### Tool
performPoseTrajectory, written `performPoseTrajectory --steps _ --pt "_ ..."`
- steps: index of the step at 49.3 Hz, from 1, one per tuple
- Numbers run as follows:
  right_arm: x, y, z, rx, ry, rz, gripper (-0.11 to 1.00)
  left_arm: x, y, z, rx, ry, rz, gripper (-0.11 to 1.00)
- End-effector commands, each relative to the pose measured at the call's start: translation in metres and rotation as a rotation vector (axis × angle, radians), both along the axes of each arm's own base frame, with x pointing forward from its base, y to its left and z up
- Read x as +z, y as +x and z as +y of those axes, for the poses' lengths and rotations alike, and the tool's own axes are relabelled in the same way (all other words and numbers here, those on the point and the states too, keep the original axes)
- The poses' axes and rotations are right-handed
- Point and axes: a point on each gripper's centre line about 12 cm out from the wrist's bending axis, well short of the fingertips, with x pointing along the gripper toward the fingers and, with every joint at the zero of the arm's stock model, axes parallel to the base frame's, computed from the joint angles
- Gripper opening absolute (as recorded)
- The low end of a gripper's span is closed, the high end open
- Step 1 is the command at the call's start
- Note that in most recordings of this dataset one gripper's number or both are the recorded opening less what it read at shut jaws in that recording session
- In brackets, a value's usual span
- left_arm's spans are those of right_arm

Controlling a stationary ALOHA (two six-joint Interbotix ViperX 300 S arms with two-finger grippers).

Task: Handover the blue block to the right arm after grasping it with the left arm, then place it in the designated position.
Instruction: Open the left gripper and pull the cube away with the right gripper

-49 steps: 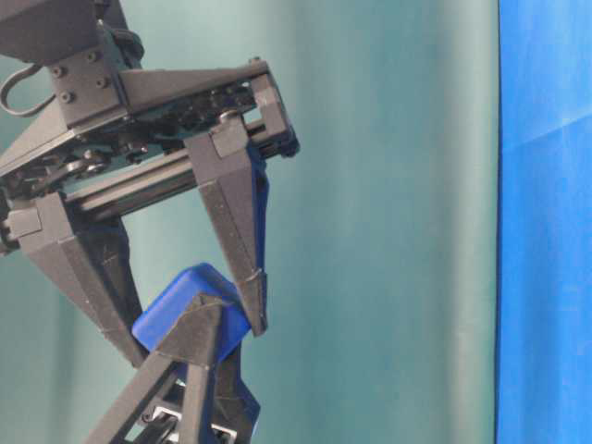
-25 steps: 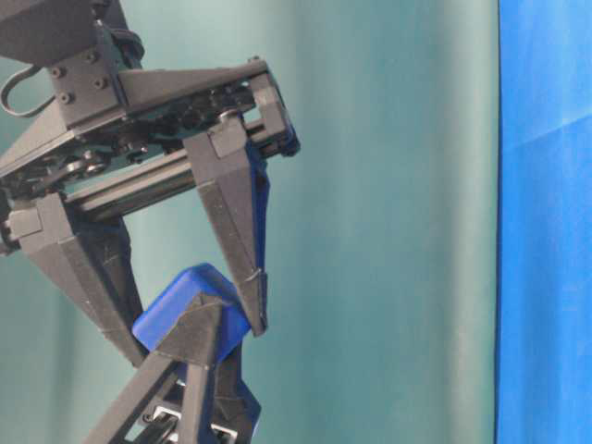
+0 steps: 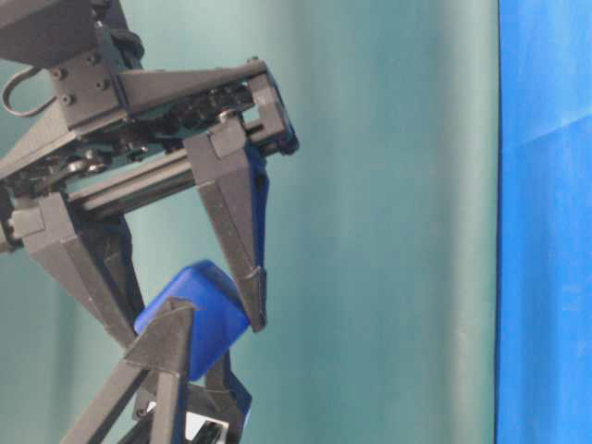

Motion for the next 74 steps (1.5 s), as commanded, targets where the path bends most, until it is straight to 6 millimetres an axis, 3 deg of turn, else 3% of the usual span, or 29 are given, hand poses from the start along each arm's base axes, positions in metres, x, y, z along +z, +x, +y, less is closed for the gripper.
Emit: performPoseTrajectory --steps 1,30,46,54,74 --pt "0.018 -0.01 0.0 0.002 0.009 -0.043 0.52 0.014 -0.004 0.0 -0.003 0.002 -0.046 0.92" --pt "0.028 -0.091 -0.004 -0.01 0.007 -0.077 0.52 0.015 -0.006 0.003 0.006 0.001 -0.048 0.92" --pt "0.025 -0.097 -0.003 -0.025 0.03 -0.057 0.52 0.015 -0.006 0.004 0.011 0.001 -0.048 0.92" --pt "0.028 -0.098 -0.003 -0.07 0.226 -0.051 0.52 0.014 -0.006 0.004 0.011 0.001 -0.046 0.92" --pt "0.028 -0.101 -0.004 -0.266 0.95 0.016 0.52 0.014 -0.006 0.004 0.01 0.012 -0.045 0.92"
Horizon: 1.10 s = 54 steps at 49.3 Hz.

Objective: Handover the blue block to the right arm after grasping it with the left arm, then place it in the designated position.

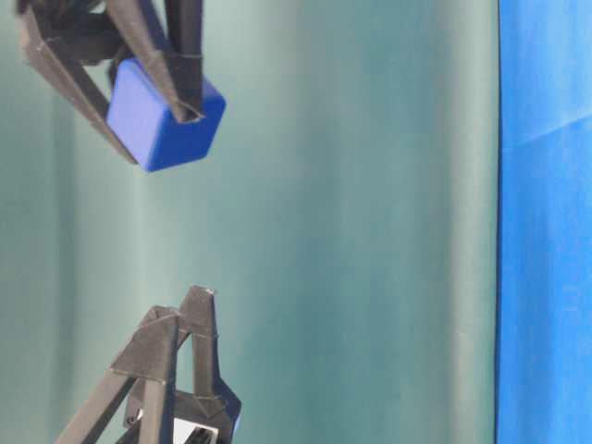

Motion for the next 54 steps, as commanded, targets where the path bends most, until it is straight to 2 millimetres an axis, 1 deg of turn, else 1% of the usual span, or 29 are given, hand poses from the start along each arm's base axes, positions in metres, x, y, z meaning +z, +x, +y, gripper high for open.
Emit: performPoseTrajectory --steps 1,11,17,54 --pt "0.0095 -0.0025 0.0 -0.028 0.112 -0.014 0.52 0.0104 -0.0011 0.001 0.002 0.001 -0.031 0.92" --pt "0.0114 -0.0047 -0.0005 -0.094 0.375 0.0 0.52 0.0101 -0.0016 0.0011 0.002 0.001 -0.029 0.92" --pt "0.0111 -0.006 -0.0014 -0.124 0.461 0.015 0.52 0.0101 -0.0016 0.001 0.002 0.004 -0.029 0.92" --pt "0.0115 -0.0055 -0.0018 -0.13 0.464 0.019 0.52 0.0101 -0.0016 0.001 0.002 0.005 -0.03 0.92"
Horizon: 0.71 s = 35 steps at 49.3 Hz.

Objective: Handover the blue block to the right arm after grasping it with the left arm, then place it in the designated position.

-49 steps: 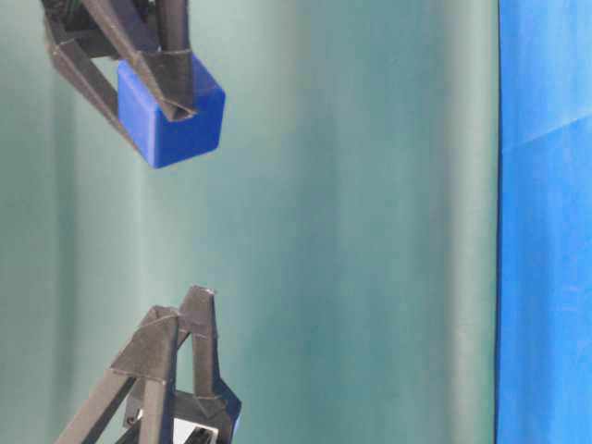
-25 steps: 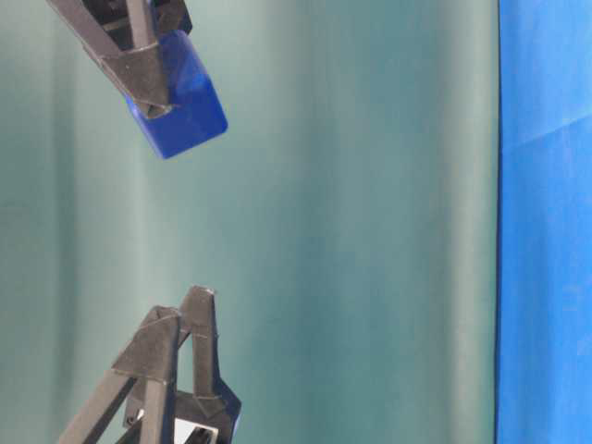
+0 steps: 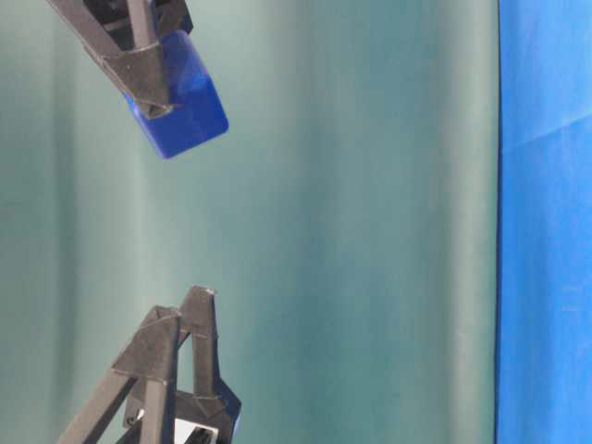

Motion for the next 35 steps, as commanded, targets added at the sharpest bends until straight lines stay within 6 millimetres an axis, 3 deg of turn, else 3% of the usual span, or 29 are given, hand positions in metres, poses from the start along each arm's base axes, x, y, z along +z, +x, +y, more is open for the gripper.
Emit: performPoseTrajectory --steps 1,35 --pt "0.0106 -0.0006 0.0006 0.002 0.004 -0.03 0.52 0.0105 -0.0015 0.0011 0.002 0.001 -0.032 0.92" --pt "0.0105 -0.0007 0.0003 -0.003 0.012 -0.024 0.52 0.0111 -0.0014 0.001 0.002 0.002 -0.034 0.92"
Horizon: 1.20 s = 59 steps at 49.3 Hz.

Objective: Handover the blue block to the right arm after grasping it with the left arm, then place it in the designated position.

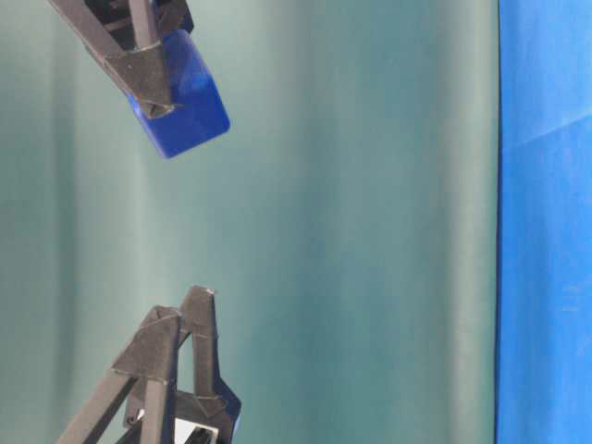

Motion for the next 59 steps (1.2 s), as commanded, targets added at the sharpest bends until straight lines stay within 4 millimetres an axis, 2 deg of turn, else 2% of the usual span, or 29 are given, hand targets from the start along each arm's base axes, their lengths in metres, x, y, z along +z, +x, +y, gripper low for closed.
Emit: performPoseTrajectory --steps 1,25,59 --pt "0.011 -0.001 0.0 -0.001 0.009 -0.027 0.52 0.01 -0.002 0.001 0.003 -0.001 -0.032 0.92" --pt "-0.015 -0.012 0.004 -0.07 0.038 0.213 0.52 0.01 -0.002 0.001 0.002 0.001 -0.032 0.92" --pt "-0.014 -0.015 0.005 -0.071 0.033 0.226 0.52 0.01 -0.002 0.001 0.003 -0.001 -0.031 0.92"
